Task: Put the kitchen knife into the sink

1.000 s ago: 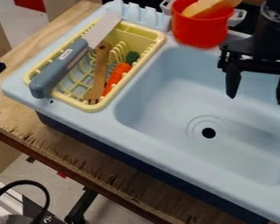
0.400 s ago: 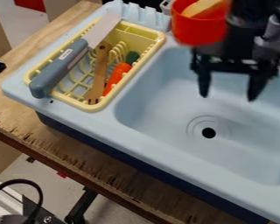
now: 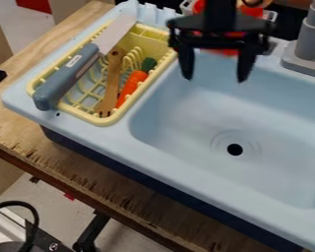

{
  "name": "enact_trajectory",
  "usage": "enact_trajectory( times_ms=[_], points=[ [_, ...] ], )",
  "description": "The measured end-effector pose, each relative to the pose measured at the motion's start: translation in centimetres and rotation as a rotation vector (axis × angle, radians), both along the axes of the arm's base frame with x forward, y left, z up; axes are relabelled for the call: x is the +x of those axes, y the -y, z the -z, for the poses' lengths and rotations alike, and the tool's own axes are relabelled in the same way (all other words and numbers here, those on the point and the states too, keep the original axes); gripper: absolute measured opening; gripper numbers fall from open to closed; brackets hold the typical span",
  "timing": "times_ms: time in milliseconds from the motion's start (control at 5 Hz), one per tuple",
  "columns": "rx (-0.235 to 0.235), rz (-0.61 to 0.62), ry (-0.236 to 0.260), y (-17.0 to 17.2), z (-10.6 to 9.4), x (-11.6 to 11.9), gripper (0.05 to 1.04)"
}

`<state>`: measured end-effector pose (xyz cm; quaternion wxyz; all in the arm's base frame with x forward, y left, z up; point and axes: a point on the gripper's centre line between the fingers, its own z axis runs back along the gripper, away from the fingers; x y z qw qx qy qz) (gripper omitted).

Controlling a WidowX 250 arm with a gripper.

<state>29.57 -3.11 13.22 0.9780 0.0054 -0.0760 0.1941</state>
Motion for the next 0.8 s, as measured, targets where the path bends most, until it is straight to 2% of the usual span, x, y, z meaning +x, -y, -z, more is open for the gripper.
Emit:
enact_trajectory(
  times_ms=[200, 400, 600, 800],
  points=[
    [-0.015, 0.001, -0.015, -3.0, -1.4, 0.2, 0.997],
    [0.005, -0.022, -0.008, -6.1, -1.7, 0.3, 0.997],
    [-0.010, 0.015, -0.008, -9.1, -2.5, -0.1, 0.997],
    [0.014, 0.029, 0.009, -12.4, -4.3, -0.3, 0.997]
  ],
)
